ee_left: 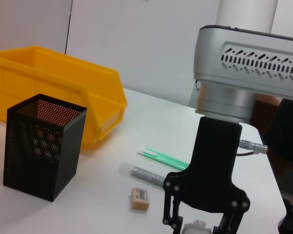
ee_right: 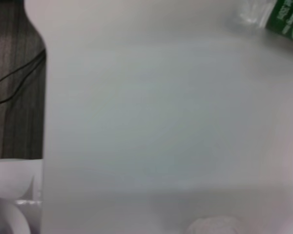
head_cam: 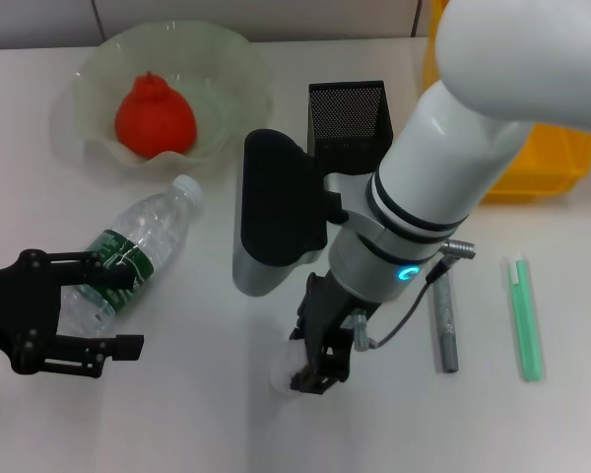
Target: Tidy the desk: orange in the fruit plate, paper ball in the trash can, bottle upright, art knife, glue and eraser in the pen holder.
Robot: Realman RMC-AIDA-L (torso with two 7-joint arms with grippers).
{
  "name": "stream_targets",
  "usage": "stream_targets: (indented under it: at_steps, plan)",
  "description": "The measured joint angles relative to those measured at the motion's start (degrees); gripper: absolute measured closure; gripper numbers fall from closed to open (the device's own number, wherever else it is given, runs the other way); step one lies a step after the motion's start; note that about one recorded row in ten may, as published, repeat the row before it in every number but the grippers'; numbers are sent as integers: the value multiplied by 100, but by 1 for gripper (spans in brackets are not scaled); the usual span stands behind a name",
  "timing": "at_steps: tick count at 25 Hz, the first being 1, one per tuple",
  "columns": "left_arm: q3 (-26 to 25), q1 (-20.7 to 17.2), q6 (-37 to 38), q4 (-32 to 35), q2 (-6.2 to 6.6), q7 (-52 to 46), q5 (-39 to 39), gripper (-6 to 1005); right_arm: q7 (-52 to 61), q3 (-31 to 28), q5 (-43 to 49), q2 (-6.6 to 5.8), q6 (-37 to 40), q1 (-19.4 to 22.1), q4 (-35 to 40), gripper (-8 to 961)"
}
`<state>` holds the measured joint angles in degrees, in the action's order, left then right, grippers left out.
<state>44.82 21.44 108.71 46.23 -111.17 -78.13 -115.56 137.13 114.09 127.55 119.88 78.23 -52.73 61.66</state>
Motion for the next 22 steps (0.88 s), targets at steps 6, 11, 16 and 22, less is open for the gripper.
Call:
stream_targets:
  at_steps: [6, 11, 16, 22]
  plan:
    - [0, -5, 34, 0, 5, -40, -2, 171, 19, -957, 519, -39, 885, 485, 866, 499]
    - [0, 6, 37, 0, 7, -53, -3, 170, 22, -2536, 1315, -41, 1624, 1027, 2106, 500]
    - [0, 41, 44, 0, 2, -58, -2, 170, 73, -4324, 1905, -47, 1503, 1336, 2711, 506]
    - [0, 66, 45, 0, -14, -71, -1, 170, 77, -5450, 2168, -64, 464, 1594, 2602, 503]
